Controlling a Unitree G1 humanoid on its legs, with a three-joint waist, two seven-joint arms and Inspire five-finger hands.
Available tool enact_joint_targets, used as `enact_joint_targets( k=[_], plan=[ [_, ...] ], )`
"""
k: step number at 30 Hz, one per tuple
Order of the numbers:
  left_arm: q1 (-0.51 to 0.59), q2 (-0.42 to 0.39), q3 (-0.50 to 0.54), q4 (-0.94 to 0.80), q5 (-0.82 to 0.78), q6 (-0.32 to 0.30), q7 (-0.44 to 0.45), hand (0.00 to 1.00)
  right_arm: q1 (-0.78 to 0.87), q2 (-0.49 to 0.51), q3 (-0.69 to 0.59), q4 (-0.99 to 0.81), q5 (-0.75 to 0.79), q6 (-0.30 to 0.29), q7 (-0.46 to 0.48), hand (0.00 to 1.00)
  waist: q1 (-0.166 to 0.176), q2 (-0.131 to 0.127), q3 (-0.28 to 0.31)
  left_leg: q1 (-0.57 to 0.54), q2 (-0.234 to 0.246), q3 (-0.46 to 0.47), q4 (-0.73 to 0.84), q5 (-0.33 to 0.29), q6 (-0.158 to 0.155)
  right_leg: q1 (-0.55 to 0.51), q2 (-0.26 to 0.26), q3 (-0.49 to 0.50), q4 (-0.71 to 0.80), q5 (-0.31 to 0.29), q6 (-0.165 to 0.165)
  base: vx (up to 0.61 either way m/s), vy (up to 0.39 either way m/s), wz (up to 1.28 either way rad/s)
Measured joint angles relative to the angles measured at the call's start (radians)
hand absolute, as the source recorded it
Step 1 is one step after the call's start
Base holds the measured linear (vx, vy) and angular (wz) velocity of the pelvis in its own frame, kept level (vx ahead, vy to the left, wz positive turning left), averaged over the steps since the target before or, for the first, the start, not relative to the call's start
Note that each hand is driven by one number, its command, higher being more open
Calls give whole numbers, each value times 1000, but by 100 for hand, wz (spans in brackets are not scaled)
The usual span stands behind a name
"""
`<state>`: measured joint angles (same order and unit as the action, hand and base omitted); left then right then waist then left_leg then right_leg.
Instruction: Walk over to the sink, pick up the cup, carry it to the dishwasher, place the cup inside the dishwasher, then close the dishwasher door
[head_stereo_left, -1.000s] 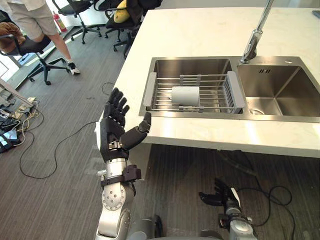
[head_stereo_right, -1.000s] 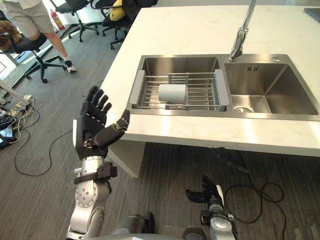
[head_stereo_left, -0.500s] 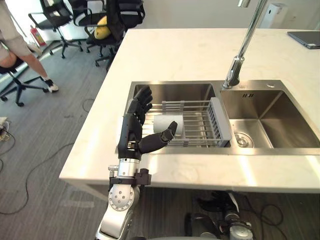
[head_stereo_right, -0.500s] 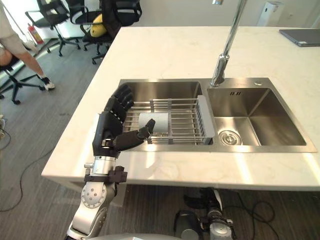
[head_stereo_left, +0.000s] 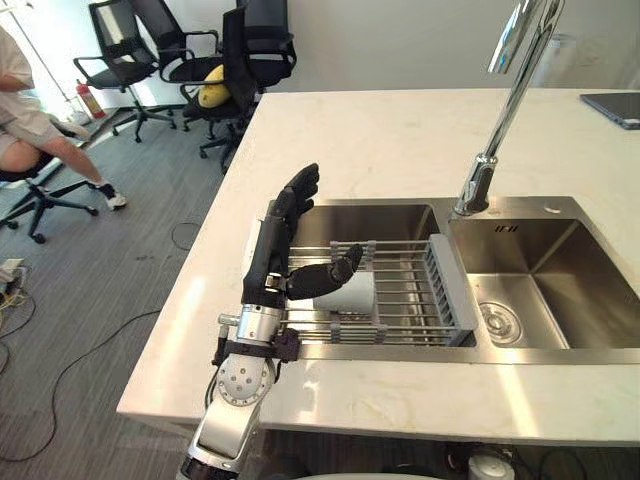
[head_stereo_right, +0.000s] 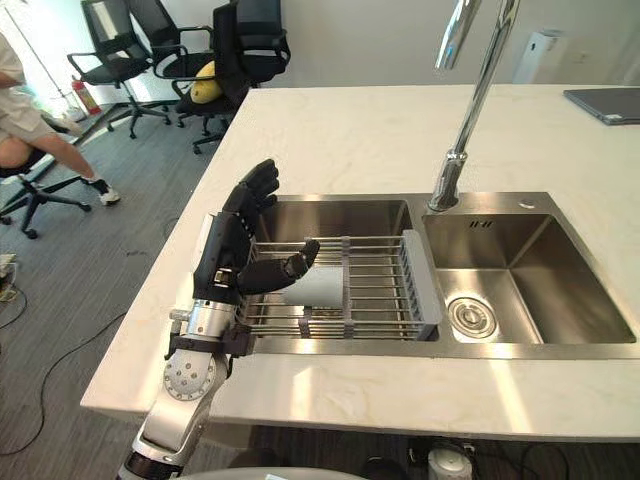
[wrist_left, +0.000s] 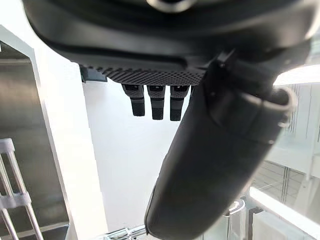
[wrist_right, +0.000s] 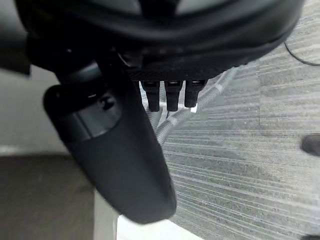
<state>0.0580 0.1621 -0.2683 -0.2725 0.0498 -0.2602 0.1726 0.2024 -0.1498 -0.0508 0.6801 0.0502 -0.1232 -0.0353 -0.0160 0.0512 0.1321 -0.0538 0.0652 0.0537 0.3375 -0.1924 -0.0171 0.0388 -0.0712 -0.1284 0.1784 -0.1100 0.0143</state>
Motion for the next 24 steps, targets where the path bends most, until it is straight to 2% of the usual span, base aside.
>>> enact_joint_targets(
  k=[6, 14, 19, 24],
  plan=[
    [-2, 56, -13, 1, 76, 11, -49, 90, 9, -1, -1, 1, 0, 2, 18, 90, -4, -2, -11, 73, -37, 30, -105, 32, 18, 35, -31, 22, -49, 12, 20, 47, 69, -9],
    [-5, 124, -41, 16, 230, 20, -113, 90, 8, -4, 20, 5, -5, 3, 40, 90, -11, -4, -34, 100, -32, 38, -192, 74, 4, 28, -15, 29, -72, 25, 16, 7, -25, -3],
    [-26, 166, -40, 113, 269, 23, -132, 90, 0, -4, 21, 25, -14, 4, 49, 90, -11, -4, -48, 126, -34, 40, -253, 107, 2, 48, -10, 28, -127, 60, 16, 2, -6, -1],
    [-25, 208, -40, 134, 319, 28, -138, 90, 0, -5, 21, 27, -15, 4, 51, 90, -13, -13, -50, 134, -41, 40, -284, 131, 7, 58, -14, 26, -167, 90, 18, -55, 7, 0]
  ],
)
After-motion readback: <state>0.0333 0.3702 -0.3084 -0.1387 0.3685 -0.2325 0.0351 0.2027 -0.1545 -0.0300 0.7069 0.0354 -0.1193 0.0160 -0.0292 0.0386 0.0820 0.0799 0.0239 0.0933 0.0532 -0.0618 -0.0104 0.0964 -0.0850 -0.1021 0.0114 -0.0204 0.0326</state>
